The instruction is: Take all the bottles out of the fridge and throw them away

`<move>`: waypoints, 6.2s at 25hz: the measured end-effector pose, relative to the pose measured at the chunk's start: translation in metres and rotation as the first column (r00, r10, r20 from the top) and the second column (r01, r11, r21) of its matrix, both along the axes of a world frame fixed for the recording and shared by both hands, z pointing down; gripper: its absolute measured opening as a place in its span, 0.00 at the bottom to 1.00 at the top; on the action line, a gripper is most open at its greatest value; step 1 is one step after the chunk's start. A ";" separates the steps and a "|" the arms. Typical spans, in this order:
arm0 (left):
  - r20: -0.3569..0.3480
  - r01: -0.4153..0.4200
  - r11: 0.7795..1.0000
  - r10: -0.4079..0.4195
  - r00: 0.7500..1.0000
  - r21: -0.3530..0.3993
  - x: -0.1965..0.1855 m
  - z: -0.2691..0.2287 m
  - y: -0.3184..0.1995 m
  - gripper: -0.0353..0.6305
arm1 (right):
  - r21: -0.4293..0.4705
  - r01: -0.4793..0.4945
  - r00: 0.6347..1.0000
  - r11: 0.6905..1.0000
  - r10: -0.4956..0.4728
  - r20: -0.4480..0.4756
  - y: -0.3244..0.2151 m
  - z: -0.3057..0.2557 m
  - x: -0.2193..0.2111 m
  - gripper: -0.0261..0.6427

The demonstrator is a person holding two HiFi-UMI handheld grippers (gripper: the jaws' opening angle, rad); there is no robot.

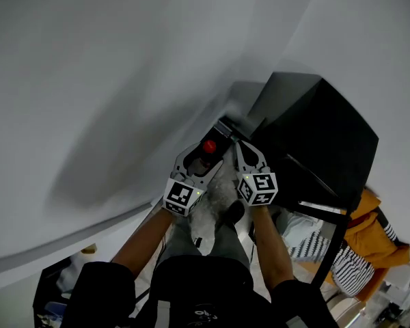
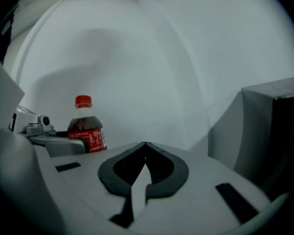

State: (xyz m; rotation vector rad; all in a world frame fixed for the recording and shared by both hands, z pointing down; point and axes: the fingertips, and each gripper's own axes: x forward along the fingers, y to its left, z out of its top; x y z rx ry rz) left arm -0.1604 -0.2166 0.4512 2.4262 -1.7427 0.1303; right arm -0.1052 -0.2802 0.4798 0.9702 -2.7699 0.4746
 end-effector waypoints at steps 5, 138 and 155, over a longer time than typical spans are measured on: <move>-0.018 0.004 0.999 -0.005 1.000 -0.044 -0.006 0.030 -0.003 0.50 | -0.037 -0.003 1.000 0.999 0.002 -0.012 -0.007 0.032 -0.005 0.05; -0.086 -0.206 0.978 0.206 0.975 0.009 0.001 -0.045 0.113 0.06 | 0.067 -0.384 0.919 0.921 0.388 -0.067 0.182 -0.070 0.074 0.05; -0.060 -0.299 0.954 0.299 0.952 0.011 0.134 -0.047 0.272 0.06 | 0.071 -0.479 0.876 0.875 0.482 -0.034 0.345 -0.069 0.207 0.05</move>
